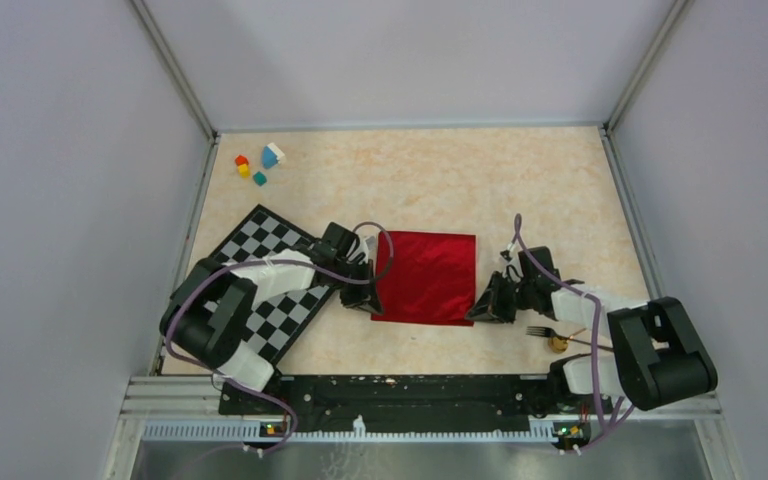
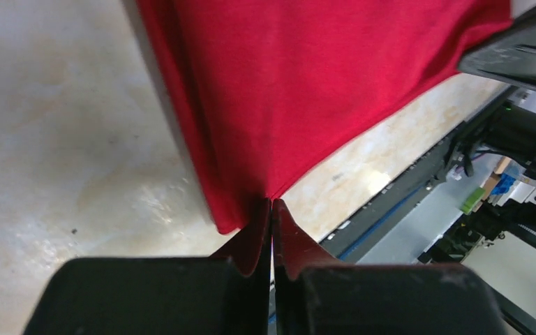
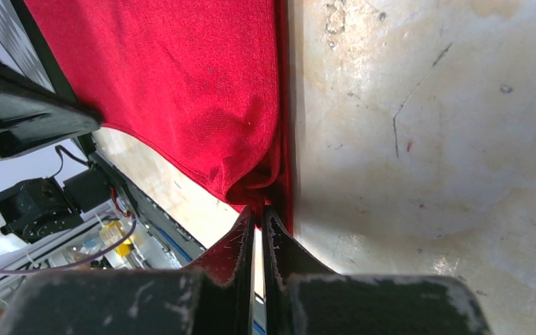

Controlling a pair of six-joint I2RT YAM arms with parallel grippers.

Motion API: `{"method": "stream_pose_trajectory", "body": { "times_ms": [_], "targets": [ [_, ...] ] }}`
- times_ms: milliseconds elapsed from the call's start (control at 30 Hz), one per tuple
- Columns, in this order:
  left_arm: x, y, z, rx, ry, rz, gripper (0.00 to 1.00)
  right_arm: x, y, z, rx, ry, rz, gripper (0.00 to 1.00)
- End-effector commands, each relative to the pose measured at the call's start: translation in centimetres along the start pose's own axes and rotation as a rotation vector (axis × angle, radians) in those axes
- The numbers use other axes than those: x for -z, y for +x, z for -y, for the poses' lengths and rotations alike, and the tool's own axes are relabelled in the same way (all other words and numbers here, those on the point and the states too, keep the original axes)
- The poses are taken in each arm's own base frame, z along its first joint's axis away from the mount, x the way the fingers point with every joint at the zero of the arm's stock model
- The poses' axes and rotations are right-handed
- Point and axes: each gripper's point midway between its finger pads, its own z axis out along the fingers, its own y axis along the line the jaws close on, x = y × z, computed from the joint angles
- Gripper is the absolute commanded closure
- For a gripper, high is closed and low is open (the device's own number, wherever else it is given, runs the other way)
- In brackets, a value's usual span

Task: Fold the napkin into a case and place the utensils inside
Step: Fold the square-folded napkin at the center of the board, then smooth out the square-folded napkin at the center of the board.

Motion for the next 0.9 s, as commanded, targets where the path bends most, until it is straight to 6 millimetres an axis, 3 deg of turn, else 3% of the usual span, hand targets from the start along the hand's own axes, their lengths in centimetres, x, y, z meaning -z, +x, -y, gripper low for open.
{"method": "stream_pose_trajectory", "body": {
  "times_ms": [0, 100, 233, 300, 433, 533, 667, 767, 867],
  "targets": [
    [-1.8, 1.1, -2.2, 0.009, -0.028, -0.02, 0.98, 0.7, 0.3, -0.4, 0.025, 0.015, 0.005, 0.95],
    [-2.4, 2.3, -3.9, 0.033, -0.073, -0.044, 1.0, 2.9, -0.2, -1.3, 0.079, 0.099, 0.044, 0.77],
    [-2.4, 2.7, -4.3, 0.047, -0.078, -0.039, 1.0, 6.6, -4.4, -7.4, 0.252, 0.054, 0.241, 0.58],
    [-2.3, 2.6, -4.4, 0.048, -0.085, -0.032, 1.0, 6.8, -6.6, -9.9, 0.324, 0.012, 0.281, 0.54],
    [-2.4, 2.8, -4.7, 0.049, -0.097, -0.036, 1.0, 2.0, -7.7, -16.3, 0.344, -0.283, 0.143, 0.57],
    [-2.5, 2.9, -5.1, 0.056, -0.114, -0.037, 1.0, -2.6, -8.4, -20.3, 0.385, -0.353, 0.088, 0.59],
    [-2.7, 3.1, -5.3, 0.07, -0.113, -0.036, 1.0, -7.9, -10.4, -20.8, 0.3, -0.38, 0.049, 0.73],
    [-2.7, 3.2, -5.3, 0.071, -0.111, -0.036, 1.0, -10.6, -10.8, -21.0, 0.278, -0.407, 0.021, 0.83],
    [-2.7, 3.2, -5.5, 0.069, -0.119, -0.036, 1.0, -13.0, -10.8, -20.0, 0.251, -0.389, -0.005, 0.89]
  ]
}}
